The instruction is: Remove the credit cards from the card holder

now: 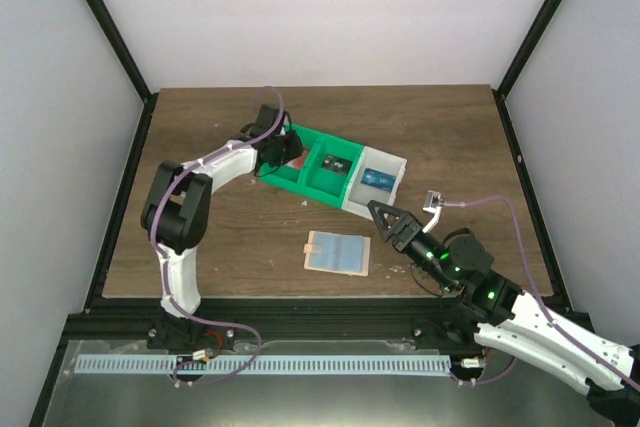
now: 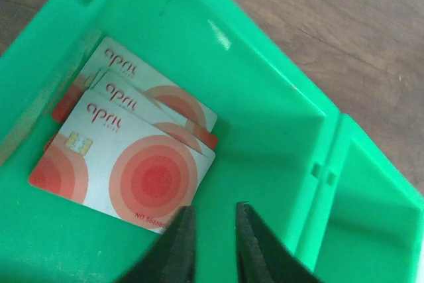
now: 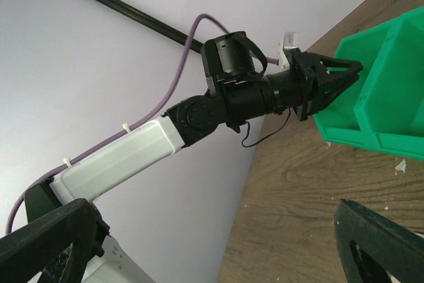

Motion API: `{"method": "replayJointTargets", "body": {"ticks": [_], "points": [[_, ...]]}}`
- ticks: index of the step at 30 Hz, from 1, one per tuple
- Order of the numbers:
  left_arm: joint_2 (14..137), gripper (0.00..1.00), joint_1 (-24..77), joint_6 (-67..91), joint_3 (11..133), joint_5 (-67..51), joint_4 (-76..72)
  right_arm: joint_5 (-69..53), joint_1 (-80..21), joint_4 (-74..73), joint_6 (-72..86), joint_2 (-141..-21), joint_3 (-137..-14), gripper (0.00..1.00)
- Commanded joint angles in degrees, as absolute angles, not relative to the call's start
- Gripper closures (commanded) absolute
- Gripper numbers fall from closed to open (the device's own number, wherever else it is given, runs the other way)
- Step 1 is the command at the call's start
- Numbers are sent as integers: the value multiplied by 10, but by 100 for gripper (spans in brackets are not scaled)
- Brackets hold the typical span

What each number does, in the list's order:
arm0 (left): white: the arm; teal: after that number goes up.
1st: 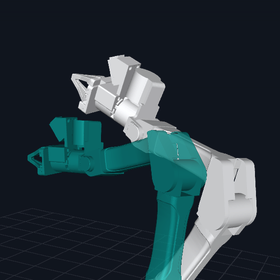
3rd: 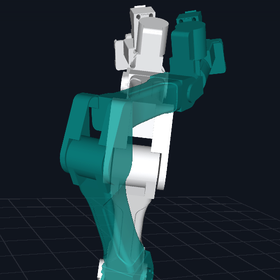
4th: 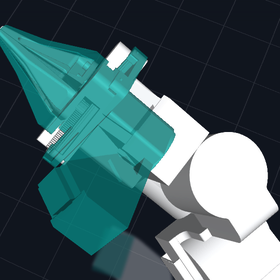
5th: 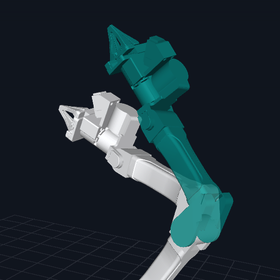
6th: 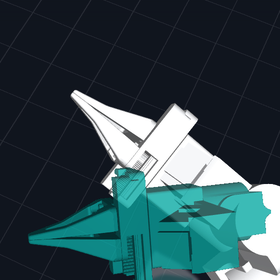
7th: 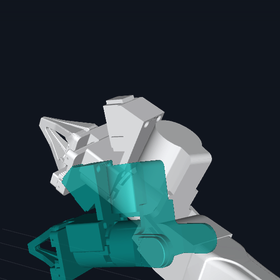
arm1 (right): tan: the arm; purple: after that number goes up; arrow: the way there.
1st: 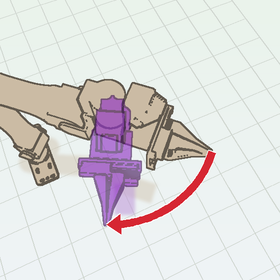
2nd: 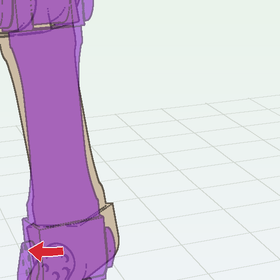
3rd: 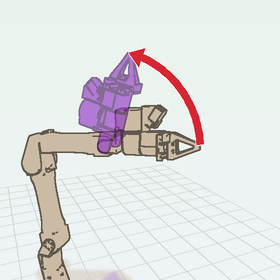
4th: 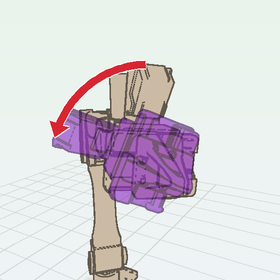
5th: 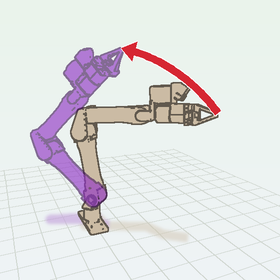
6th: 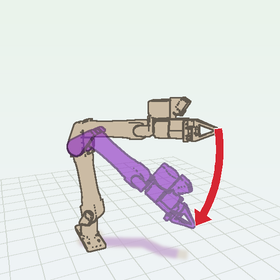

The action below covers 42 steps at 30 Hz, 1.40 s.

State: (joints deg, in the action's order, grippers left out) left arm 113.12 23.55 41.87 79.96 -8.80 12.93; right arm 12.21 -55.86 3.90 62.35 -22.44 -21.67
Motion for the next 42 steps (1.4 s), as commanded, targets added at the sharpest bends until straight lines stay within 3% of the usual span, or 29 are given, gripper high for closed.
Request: {"method": "replayJointTargets", "body": {"ticks": [1, 3, 12, 31, 42], "points": [[1143, 91, 235, 414, 830, -85, 172, 133, -560, 43, 613, -224, -220, 0], [1150, 100, 236, 390, 846, -58, 198, 132, -561, 43, 613, -224, -220, 0], [1161, 100, 241, 320, 861, 32, 260, 127, -561, 45, 615, -228, -218, 0], [1222, 100, 258, 276, 868, -13, 276, 119, -561, 62, 621, -255, -208, 0], [1255, 100, 258, 271, 901, 53, 246, 125, -561, 66, 618, -257, -208, 0]]}}
